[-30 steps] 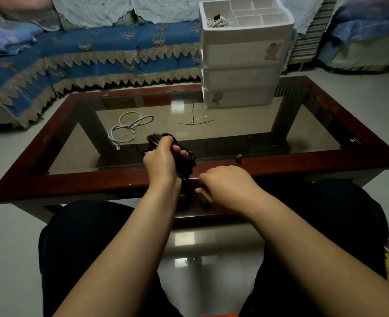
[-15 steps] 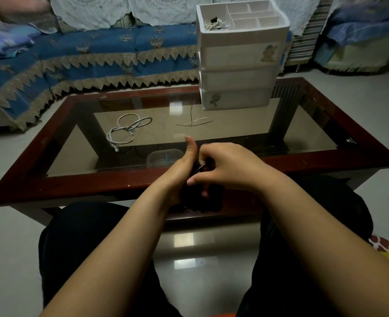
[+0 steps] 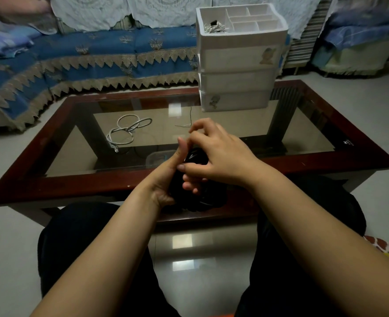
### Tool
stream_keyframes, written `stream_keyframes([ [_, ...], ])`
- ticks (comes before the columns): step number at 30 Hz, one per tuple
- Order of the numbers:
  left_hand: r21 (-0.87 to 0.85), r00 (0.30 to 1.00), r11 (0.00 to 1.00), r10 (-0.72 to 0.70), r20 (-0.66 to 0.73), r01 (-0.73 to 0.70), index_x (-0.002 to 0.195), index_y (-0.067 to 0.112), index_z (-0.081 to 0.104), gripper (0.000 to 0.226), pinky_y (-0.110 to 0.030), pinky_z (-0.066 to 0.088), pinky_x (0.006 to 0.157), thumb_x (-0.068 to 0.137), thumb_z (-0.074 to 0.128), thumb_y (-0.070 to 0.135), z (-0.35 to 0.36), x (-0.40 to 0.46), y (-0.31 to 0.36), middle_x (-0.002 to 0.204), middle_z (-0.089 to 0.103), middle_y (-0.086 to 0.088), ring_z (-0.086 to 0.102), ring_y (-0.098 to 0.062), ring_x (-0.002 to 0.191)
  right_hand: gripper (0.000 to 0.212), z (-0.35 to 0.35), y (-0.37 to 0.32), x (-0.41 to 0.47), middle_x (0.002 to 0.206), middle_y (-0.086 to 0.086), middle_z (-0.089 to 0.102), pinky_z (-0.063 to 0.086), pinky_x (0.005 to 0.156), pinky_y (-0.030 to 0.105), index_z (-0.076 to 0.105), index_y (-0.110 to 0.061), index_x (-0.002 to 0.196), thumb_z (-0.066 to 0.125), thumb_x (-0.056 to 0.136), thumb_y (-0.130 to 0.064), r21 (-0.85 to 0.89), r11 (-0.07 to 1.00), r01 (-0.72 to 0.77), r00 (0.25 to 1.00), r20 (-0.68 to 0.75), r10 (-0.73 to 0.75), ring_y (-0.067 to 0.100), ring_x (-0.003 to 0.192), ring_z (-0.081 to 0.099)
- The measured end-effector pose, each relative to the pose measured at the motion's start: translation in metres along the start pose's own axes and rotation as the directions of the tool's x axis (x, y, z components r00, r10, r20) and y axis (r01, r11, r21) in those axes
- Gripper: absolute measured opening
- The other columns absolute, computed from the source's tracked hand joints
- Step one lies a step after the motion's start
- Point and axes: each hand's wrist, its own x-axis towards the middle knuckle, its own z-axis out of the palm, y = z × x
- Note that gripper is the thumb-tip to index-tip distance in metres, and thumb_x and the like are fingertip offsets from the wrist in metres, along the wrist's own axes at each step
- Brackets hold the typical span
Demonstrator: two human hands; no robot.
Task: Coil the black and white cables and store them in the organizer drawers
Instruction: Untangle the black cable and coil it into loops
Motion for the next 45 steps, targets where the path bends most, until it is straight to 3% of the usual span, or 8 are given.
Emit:
stream_keyframes([
  [8,0.061,0.992,0.992,-0.115,0.044,0.112,0.062,0.017,0.066,0.058,-0.019,0.044,0.044,0.06,0.06,0.075,-0.008,-0.008,0.002,0.039,0.043,0.008,0.042,-0.004,0.031,0.055,-0.01,0.009,0.018,0.106,-0.005,0.07,0.053,0.091,0.036,0.06,-0.026,0.12,0.061,0.077,-0.061,0.342,0.888,-0.307,0.827,0.557,0.071,0.01,0.093,0.067],
  [11,0.022,0.994,0.994,-0.103,-0.02,0.104,0.062,0.024,0.067,0.056,-0.019,0.043,0.042,0.071,0.041,0.073,-0.005,-0.008,0.004,0.038,0.04,0.008,0.04,-0.003,0.029,0.052,-0.003,0.009,0.023,0.105,0.0,0.07,0.053,0.092,0.039,0.061,-0.021,0.115,0.063,0.079,-0.058,0.373,0.869,-0.323,0.855,0.51,0.099,0.015,0.094,0.068],
  [16,-0.031,0.988,0.998,-0.064,-0.143,0.06,0.103,0.023,0.06,0.059,-0.022,0.046,0.039,0.069,0.048,0.071,-0.007,0.002,0.006,0.044,0.037,0.007,0.039,-0.004,0.031,0.049,0.006,0.014,0.029,0.106,0.0,0.068,0.052,0.092,0.039,0.058,-0.02,0.116,0.068,0.078,-0.051,0.436,0.83,-0.348,0.883,0.449,0.134,0.014,0.095,0.067],
  [24,0.234,0.952,0.966,-0.037,-0.303,0.112,0.094,0.011,0.065,0.079,-0.031,0.052,0.057,0.066,0.038,0.079,-0.011,0.01,0.019,0.05,0.048,-0.003,0.049,-0.012,0.041,0.044,0.015,0.027,0.038,0.097,0.0,0.07,0.052,0.091,0.04,0.064,-0.021,0.104,0.072,0.074,-0.052,0.463,0.799,-0.383,0.897,0.393,0.203,0.015,0.091,0.067],
  [29,0.49,0.938,0.853,0.001,-0.347,0.18,0.1,0.007,0.067,0.1,-0.021,0.042,0.047,0.05,0.045,0.09,-0.027,0.016,0.029,0.063,0.056,-0.002,0.056,-0.012,0.055,0.043,0.018,0.037,0.049,0.092,-0.002,0.07,0.053,0.086,0.034,0.06,-0.019,0.105,0.073,0.075,-0.047,0.454,0.815,-0.36,0.912,0.354,0.206,0.013,0.088,0.067],
  [34,0.383,0.925,0.915,0.033,-0.378,0.124,0.11,0.004,0.065,0.08,-0.031,0.049,0.066,0.066,0.055,0.07,-0.03,0.033,0.042,0.058,0.053,-0.001,0.052,-0.012,0.05,0.053,0.02,0.053,0.065,0.103,-0.005,0.067,0.051,0.09,0.033,0.057,-0.023,0.11,0.076,0.069,-0.05,0.486,0.797,-0.359,0.924,0.303,0.232,0.012,0.096,0.064],
  [38,0.272,0.917,0.956,0.011,-0.398,0.107,0.106,0.014,0.066,0.044,-0.02,0.05,0.051,0.086,0.056,0.052,-0.036,0.048,0.057,0.057,0.059,-0.001,0.054,-0.009,0.047,0.07,0.024,0.067,0.092,0.113,-0.003,0.064,0.049,0.095,0.04,0.055,-0.025,0.116,0.076,0.059,-0.061,0.469,0.806,-0.361,0.921,0.316,0.229,0.014,0.103,0.062],
  [45,0.128,0.896,0.985,-0.044,-0.443,0.112,0.09,0.02,0.061,0.019,-0.027,0.051,0.055,0.091,0.057,0.039,-0.069,0.077,0.082,0.045,0.04,0.005,0.04,-0.006,0.037,0.057,0.026,0.086,0.15,0.119,0.001,0.061,0.048,0.096,0.033,0.053,-0.02,0.126,0.07,0.078,-0.047,0.396,0.861,-0.319,0.902,0.405,0.148,0.013,0.105,0.059],
])
